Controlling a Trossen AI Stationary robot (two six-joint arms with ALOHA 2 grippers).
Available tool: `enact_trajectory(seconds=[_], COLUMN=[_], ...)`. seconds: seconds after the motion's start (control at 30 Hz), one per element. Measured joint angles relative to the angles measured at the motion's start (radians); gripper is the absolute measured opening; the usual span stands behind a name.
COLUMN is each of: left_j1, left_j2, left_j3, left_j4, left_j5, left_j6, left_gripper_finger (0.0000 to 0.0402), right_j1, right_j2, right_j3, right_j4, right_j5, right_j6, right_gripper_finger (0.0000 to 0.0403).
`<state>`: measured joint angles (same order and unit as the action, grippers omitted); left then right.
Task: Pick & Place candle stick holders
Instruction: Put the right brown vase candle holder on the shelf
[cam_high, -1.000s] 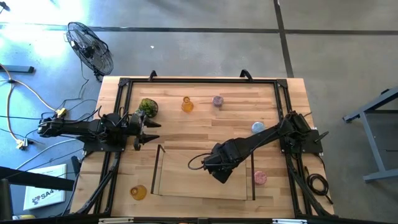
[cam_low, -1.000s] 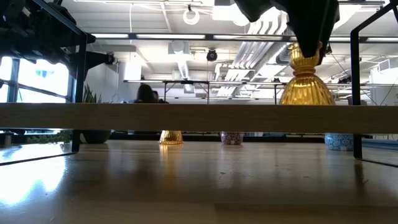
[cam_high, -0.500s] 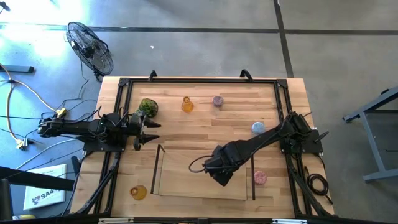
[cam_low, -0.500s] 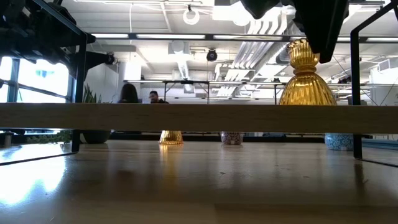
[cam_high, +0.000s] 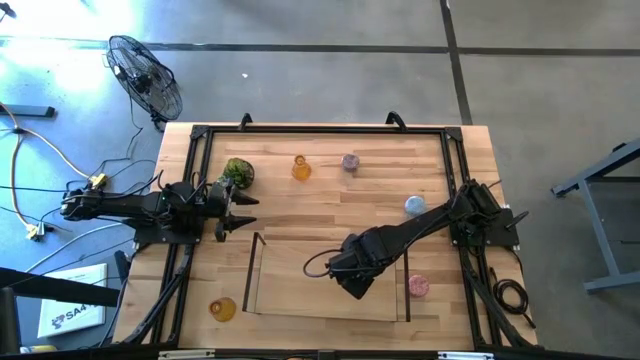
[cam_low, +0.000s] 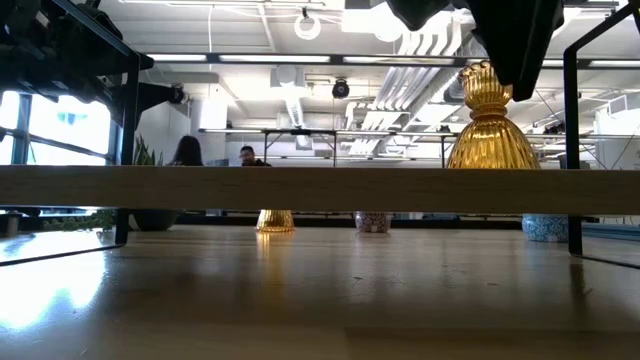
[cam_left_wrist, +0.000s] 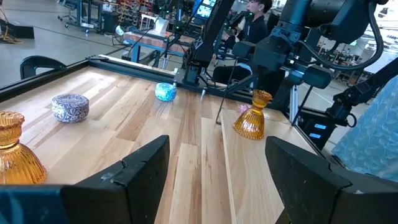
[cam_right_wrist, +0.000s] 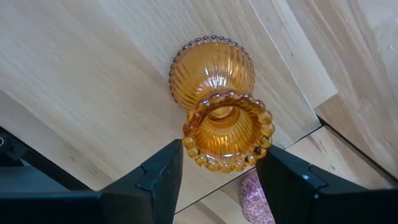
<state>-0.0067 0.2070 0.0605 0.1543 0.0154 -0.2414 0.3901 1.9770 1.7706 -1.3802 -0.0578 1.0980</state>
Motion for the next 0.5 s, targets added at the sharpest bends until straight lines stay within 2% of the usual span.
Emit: enact_trajectory(seconds=[0.33,0.5], left_j1=[0.0,0.0], left_j2=[0.0,0.0], left_j3=[0.0,0.0], left_j4=[0.0,0.0], left_j5=[0.0,0.0], left_j6=[0.0,0.0], left_gripper_finger=[0.0262,0.0262], right_j1=[0.001,0.004], right_j2=[-0.01,-0.043], right_j3=[0.0,0.0], right_j4=[-0.036,-0.063], right_j5=[0.006,0.044], right_j6=[0.047,0.081], right_gripper_finger=[0.0192,0.0207])
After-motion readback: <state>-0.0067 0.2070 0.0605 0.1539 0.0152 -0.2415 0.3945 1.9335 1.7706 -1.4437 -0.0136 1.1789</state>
